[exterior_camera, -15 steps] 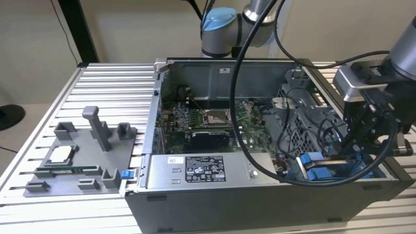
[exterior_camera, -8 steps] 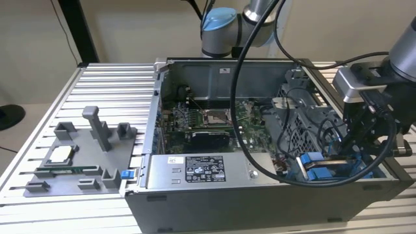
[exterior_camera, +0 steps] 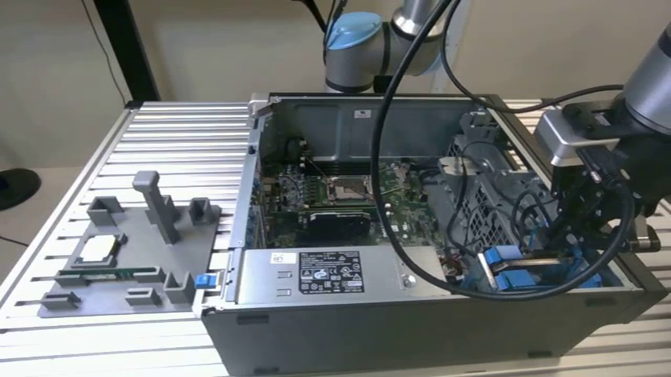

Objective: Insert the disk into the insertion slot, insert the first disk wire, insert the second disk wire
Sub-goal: 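Insert the first disk wire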

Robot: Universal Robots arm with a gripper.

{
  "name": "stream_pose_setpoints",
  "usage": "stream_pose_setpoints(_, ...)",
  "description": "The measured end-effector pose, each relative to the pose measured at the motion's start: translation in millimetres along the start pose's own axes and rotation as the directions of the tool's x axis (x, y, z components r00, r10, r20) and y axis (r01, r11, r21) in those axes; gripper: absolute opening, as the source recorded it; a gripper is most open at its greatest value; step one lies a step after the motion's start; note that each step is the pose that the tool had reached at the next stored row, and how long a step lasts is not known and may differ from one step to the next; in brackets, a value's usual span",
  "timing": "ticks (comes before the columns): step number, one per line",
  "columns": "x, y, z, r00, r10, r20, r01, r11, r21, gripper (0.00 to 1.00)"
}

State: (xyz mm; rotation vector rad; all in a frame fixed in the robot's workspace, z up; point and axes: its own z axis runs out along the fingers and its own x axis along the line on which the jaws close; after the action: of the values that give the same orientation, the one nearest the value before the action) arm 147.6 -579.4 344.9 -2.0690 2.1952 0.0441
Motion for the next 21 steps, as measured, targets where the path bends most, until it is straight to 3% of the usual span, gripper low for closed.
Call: stream_pose_setpoints(21, 1.9, 0.1, 3.6, 1.0, 0.001, -0.0001, -0.001, 1.0, -0.0005, 0.0)
